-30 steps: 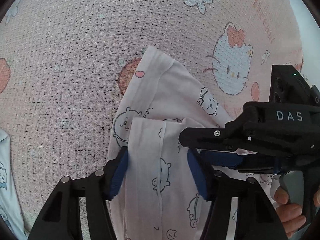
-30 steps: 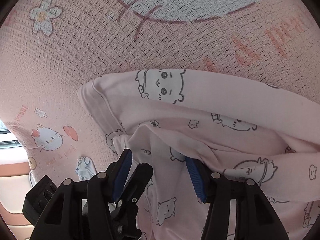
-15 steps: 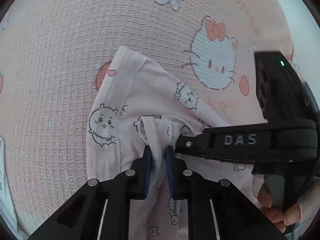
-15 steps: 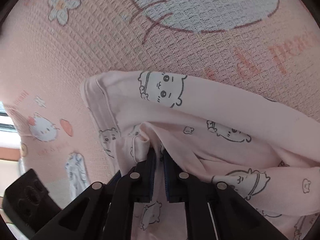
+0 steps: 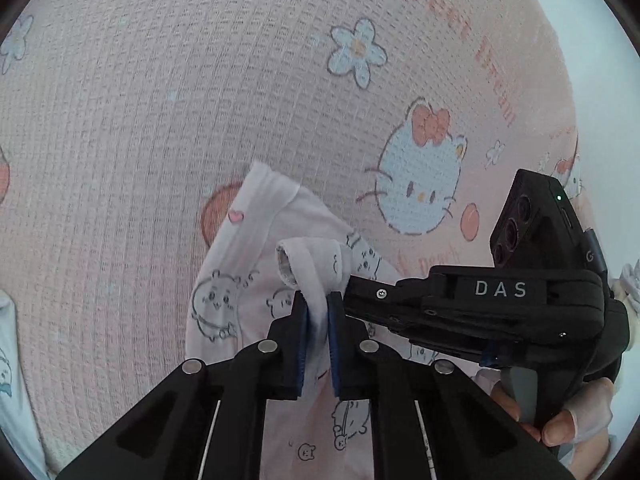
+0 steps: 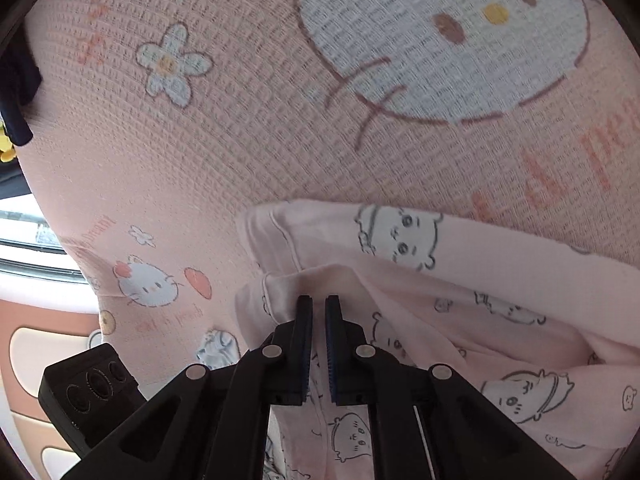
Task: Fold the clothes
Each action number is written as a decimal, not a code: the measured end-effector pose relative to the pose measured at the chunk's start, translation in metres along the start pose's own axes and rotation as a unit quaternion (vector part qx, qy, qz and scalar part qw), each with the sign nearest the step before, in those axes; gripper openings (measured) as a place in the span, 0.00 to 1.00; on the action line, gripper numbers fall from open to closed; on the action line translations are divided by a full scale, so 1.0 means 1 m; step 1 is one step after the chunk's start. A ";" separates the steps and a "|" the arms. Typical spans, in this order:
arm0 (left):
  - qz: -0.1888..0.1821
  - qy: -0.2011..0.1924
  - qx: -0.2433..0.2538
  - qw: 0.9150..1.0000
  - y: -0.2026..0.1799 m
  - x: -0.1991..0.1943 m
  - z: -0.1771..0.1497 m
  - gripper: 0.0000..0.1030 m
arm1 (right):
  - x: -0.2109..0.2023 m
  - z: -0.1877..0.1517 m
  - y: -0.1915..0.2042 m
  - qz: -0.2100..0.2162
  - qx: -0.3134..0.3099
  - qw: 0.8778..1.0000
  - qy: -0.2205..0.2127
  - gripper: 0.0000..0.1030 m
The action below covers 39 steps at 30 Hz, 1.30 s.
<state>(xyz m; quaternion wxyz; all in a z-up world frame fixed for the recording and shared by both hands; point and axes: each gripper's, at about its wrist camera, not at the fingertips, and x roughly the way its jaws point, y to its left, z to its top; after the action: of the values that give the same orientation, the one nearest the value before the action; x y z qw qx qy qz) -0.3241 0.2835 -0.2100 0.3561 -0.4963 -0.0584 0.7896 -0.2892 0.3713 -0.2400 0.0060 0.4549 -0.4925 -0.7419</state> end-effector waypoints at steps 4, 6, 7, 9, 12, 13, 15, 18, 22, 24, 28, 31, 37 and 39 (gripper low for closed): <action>0.005 0.001 0.011 1.000 0.010 -0.021 0.004 0.07 | 0.004 0.012 0.007 0.011 0.006 1.000 -0.003 0.05; 0.012 -0.002 0.026 1.000 0.006 -0.024 0.011 0.07 | 0.005 0.023 0.011 0.015 0.006 1.000 -0.005 0.05; 0.016 -0.005 0.034 0.999 0.004 -0.026 0.014 0.07 | 0.007 0.027 0.014 0.017 0.005 1.000 -0.006 0.05; 0.028 -0.011 0.054 0.998 -0.001 -0.030 0.021 0.07 | 0.011 0.037 0.024 0.016 0.000 1.000 -0.007 0.05; 0.058 -0.017 0.088 0.994 -0.009 -0.026 0.032 0.07 | 0.019 0.054 0.035 0.003 -0.015 1.000 -0.006 0.05; 0.067 -0.013 0.093 0.993 -0.009 -0.023 0.035 0.07 | 0.022 0.058 0.037 -0.004 -0.020 1.000 -0.001 0.05; 0.097 -0.003 0.104 0.990 -0.006 -0.013 0.036 0.07 | 0.032 0.061 0.034 -0.013 -0.019 1.000 0.009 0.05; 0.165 0.017 0.127 0.978 0.000 0.003 0.033 0.08 | 0.042 0.061 0.026 -0.014 -0.012 1.000 0.019 0.05; 0.198 0.019 0.142 0.970 0.003 0.011 0.026 0.09 | 0.031 0.052 0.008 -0.012 -0.026 1.000 0.004 0.05; 0.210 0.018 0.147 0.966 0.003 0.013 0.024 0.09 | 0.023 0.047 -0.002 -0.011 -0.042 0.999 -0.001 0.06; 0.214 0.033 0.135 0.967 0.005 0.014 0.029 0.09 | 0.004 0.055 -0.012 -0.008 -0.062 0.998 0.000 0.30; 0.192 0.052 0.101 0.975 0.012 0.009 0.035 0.09 | -0.016 0.055 -0.015 -0.004 -0.071 0.997 -0.005 0.56; 0.098 0.063 -0.028 0.993 0.046 -0.024 0.039 0.11 | -0.051 0.046 -0.015 -0.020 -0.094 0.995 -0.018 0.60; 0.088 0.062 -0.054 0.993 0.054 -0.035 0.037 0.12 | -0.062 0.042 -0.017 -0.023 -0.092 0.995 -0.021 0.61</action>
<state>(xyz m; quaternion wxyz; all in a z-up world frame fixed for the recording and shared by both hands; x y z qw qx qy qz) -0.3731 0.2314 -0.1901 0.2611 -0.5662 -0.0351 0.7810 -0.2741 0.4390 -0.2065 0.0206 0.4480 -0.4120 -0.7932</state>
